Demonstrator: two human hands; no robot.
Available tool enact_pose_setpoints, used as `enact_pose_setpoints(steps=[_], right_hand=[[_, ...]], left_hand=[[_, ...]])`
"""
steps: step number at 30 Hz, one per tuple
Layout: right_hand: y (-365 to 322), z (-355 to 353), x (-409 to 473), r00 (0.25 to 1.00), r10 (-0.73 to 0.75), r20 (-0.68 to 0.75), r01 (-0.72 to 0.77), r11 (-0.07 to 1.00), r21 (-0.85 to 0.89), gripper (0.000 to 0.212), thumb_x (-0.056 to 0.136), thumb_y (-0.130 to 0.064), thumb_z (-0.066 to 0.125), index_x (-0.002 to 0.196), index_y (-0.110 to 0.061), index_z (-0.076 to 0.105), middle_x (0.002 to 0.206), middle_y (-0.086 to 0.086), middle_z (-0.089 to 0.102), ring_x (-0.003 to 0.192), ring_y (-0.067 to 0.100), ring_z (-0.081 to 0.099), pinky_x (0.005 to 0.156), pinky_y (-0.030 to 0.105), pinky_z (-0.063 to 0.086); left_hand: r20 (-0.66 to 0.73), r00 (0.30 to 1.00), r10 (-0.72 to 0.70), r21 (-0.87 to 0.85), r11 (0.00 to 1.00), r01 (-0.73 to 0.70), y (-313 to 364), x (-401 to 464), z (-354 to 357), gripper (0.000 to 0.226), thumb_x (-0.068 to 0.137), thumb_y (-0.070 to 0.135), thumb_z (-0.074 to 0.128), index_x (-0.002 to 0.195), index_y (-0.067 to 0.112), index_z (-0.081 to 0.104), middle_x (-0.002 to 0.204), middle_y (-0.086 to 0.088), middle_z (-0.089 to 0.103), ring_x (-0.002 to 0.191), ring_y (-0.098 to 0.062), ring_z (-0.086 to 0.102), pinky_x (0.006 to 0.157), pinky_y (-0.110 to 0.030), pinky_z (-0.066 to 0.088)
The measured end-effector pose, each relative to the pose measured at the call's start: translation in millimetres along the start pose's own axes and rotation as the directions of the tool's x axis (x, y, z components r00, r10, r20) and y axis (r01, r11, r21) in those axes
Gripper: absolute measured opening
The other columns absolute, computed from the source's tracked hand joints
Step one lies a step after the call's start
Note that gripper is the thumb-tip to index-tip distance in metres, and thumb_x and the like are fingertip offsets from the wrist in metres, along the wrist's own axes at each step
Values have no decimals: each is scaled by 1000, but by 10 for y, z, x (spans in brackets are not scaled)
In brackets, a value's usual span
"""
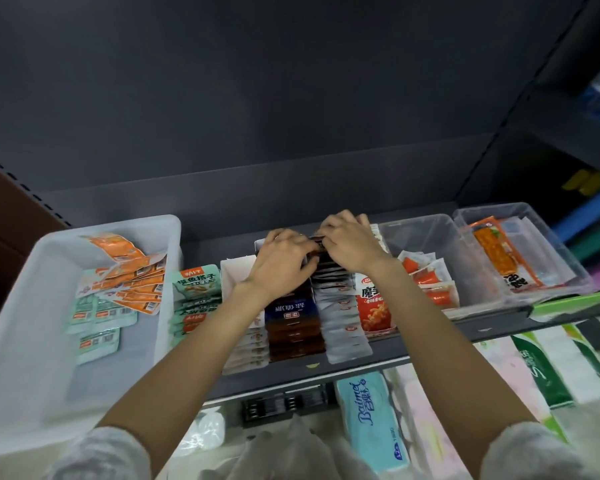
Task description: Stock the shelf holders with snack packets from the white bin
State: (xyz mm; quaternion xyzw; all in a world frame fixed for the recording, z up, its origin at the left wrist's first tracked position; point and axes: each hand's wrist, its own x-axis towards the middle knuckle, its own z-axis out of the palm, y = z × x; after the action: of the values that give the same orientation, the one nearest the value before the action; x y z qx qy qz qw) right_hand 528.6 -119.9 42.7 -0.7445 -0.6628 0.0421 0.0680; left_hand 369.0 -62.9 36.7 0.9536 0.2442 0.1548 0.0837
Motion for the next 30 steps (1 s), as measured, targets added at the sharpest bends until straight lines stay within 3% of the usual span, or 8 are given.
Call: enact_pose_setpoints(steps=[6, 9, 12, 16, 20, 24, 26, 30], right_hand=[[-38, 15, -86, 989, 56, 134, -61, 998, 35, 46, 100, -27, 26, 145, -22, 33, 148, -6, 38, 140, 12, 18, 108, 40, 11], [-198, -118, -209, 979, 13, -204, -1, 998, 57, 45, 94, -17, 42, 139, -16, 44, 136, 3, 53, 133, 22, 37, 104, 41, 22], [-634, -298, -346, 867, 47, -497, 127, 942, 310, 37, 86, -12, 44, 118, -11, 63, 104, 3, 69, 99, 22, 62, 87, 38, 44], [-1459, -397, -358, 887, -43, -460, 298, 813, 500, 33, 88, -18, 41, 108, -15, 68, 92, -5, 71, 81, 11, 66, 72, 31, 55], [-2241, -163, -89, 942, -242, -232, 328, 807, 491, 31, 91, -22, 41, 109, -21, 66, 102, -4, 71, 87, 18, 67, 72, 38, 54], [-2884, 321, 347, 952, -306, -29, 290, 864, 412, 29, 93, -14, 46, 114, -19, 65, 115, -1, 66, 102, 24, 61, 79, 38, 50], [-3125, 601, 615, 948, -315, 51, 283, 904, 321, 34, 93, -14, 46, 123, -18, 61, 123, 2, 61, 111, 25, 55, 86, 36, 45], [-3391, 1063, 1183, 962, -236, 139, 222, 969, 110, 48, 90, -16, 48, 138, -16, 43, 138, 7, 46, 125, 28, 41, 104, 39, 34]], left_hand=[[-154, 988, 24, -50, 998, -32, -3, -157, -98, 28, 88, 30, 49, 107, 21, 69, 99, 3, 70, 105, -18, 56, 94, -29, 34], [-322, 946, -40, -138, 990, -6, -92, -398, -336, 24, 90, 27, 50, 101, 19, 69, 96, 5, 68, 98, -14, 56, 88, -24, 36], [-462, 869, -178, -227, 971, 78, -275, -773, -606, 20, 91, 24, 51, 88, 12, 67, 86, 3, 67, 83, -12, 57, 76, -27, 43], [-544, 767, -341, -292, 934, 208, -696, -1382, -850, 23, 91, 23, 48, 82, 8, 64, 77, 3, 64, 71, -7, 55, 66, -25, 43], [-383, 717, -582, -329, 812, 482, -1360, -1971, -911, 24, 85, 30, 49, 91, 14, 65, 84, 3, 67, 74, -13, 60, 65, -29, 46], [-125, 657, -743, -144, 669, 729, -2091, -2380, -773, 36, 81, 25, 56, 114, 11, 61, 103, -10, 64, 98, -34, 57, 78, -40, 47], [-12, 637, -771, -93, 635, 767, -2343, -2455, -693, 41, 85, 20, 60, 124, 11, 55, 117, -13, 58, 109, -35, 51, 86, -42, 43], [108, 690, -716, 11, 695, 719, -2659, -2440, -549, 55, 87, 23, 58, 138, 13, 39, 136, -10, 46, 121, -30, 43, 97, -39, 38]])
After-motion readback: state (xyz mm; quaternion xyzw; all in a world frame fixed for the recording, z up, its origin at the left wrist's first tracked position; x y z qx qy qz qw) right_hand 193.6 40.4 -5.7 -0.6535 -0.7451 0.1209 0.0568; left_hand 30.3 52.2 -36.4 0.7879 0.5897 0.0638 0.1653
